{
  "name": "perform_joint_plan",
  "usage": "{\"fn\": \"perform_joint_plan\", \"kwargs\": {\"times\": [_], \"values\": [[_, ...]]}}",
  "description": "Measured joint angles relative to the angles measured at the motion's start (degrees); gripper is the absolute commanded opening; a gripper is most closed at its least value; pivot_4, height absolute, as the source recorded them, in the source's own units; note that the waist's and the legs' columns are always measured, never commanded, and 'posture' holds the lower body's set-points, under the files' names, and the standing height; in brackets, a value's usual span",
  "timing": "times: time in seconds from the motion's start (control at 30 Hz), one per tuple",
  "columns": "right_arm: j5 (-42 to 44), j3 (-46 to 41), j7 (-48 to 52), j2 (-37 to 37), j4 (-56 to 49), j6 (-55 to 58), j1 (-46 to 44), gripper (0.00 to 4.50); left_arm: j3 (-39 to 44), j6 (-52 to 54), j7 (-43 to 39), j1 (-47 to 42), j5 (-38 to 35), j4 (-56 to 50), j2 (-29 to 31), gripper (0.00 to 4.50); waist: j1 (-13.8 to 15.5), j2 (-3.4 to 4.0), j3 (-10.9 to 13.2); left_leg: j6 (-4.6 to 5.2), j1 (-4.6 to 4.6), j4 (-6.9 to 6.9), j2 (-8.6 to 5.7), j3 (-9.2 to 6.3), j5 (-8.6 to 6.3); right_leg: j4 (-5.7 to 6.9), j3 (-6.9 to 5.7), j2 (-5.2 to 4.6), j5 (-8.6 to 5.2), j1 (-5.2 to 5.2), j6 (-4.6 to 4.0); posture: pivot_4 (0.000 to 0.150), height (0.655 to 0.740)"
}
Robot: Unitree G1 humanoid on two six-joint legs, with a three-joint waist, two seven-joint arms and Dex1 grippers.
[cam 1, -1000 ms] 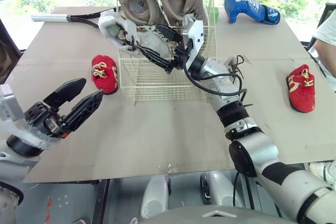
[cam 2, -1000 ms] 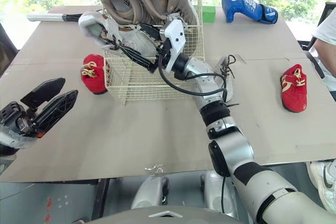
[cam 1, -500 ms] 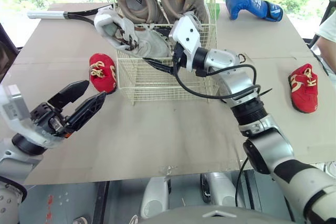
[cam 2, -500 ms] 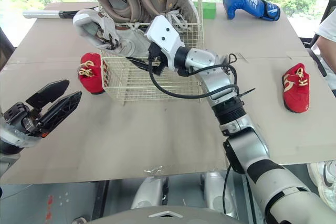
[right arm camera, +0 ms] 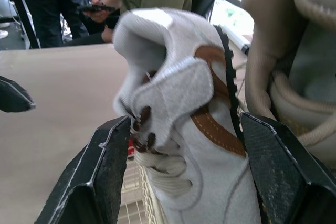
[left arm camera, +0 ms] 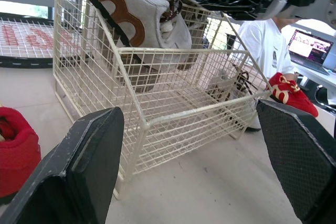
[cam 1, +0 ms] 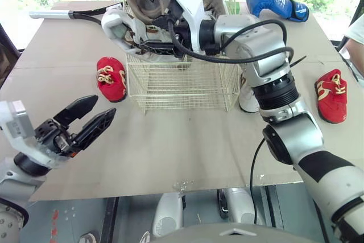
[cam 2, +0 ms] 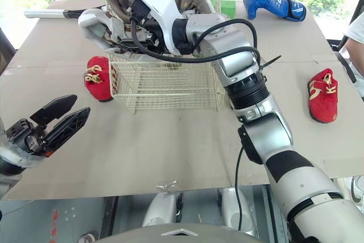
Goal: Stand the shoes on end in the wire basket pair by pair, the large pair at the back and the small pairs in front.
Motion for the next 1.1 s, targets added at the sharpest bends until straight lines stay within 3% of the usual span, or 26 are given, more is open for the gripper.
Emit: {"fn": "perform_joint_plan", "kwargs": {"times": [0.1, 0.23, 0.3, 0.37, 0.67, 0.73, 1.1], "values": [[-0.7, 0.0, -0.9, 1.9, 5.0, -1.8, -2.1, 3.17, 0.3, -0.2, -1.2, 0.1, 0.0, -0.1, 0.2, 4.34, -0.1, 0.02, 0.0, 0.00, 0.00, 0.00, 0.02, -0.02, 0.00, 0.04, -0.02, 0.03, 0.00, -0.01, 0.00, 0.150, 0.7400], [-1.7, 0.0, -2.0, 3.1, 9.8, -4.7, -4.0, 1.59, 0.8, -0.4, -2.4, 0.2, 0.6, -0.5, 0.7, 4.34, -0.1, 0.02, 0.0, 0.00, 0.00, -0.01, 0.02, -0.03, 0.00, 0.02, -0.03, 0.04, 0.00, 0.00, -0.01, 0.150, 0.7400], [-2.3, 0.0, -2.2, 3.0, 10.8, -5.8, -4.0, 0.59, 1.4, -0.5, -2.8, 0.5, 0.8, -0.5, 0.7, 4.34, -0.1, 0.01, 0.0, 0.00, -0.01, 0.00, 0.02, -0.01, 0.00, -0.01, -0.02, 0.03, 0.00, 0.00, 0.00, 0.150, 0.7400], [-2.5, 0.0, -2.1, 2.9, 10.9, -6.4, -3.9, 0.03, 1.6, -0.6, -2.8, 0.6, 0.9, -0.5, 0.7, 4.34, -0.1, 0.01, 0.0, 0.00, -0.01, 0.00, 0.02, -0.01, 0.00, -0.01, -0.03, 0.03, 0.00, 0.00, 0.00, 0.150, 0.7400], [0.7, -4.2, -5.3, 5.9, 0.0, -11.0, 8.7, 0.03, 1.3, -1.3, -2.8, 0.9, 2.1, -1.0, 0.1, 4.34, -0.1, 0.00, 0.0, -0.01, -0.04, -0.03, 0.03, -0.02, 0.00, -0.01, -0.02, 0.03, 0.00, -0.01, 0.00, 0.150, 0.7400], [1.6, -6.7, -10.9, 9.9, -1.2, -15.2, 14.2, 0.03, 0.7, -1.3, -2.8, 0.4, 2.3, -1.0, -0.1, 4.34, -0.2, -0.02, 0.0, -0.01, -0.03, -0.04, 0.04, -0.04, 0.00, 0.01, -0.03, 0.04, 0.00, -0.01, 0.00, 0.150, 0.7400], [1.5, -4.5, -17.9, 11.7, 5.4, -38.3, 19.6, 0.03, -0.8, -1.2, -2.7, -1.3, 3.0, -0.8, -0.2, 4.34, 0.2, -0.05, 0.0, -0.10, -0.06, 0.06, 0.02, -0.17, 0.06, 0.09, -0.16, 0.02, 0.02, 0.03, -0.01, 0.150, 0.7400]]}}
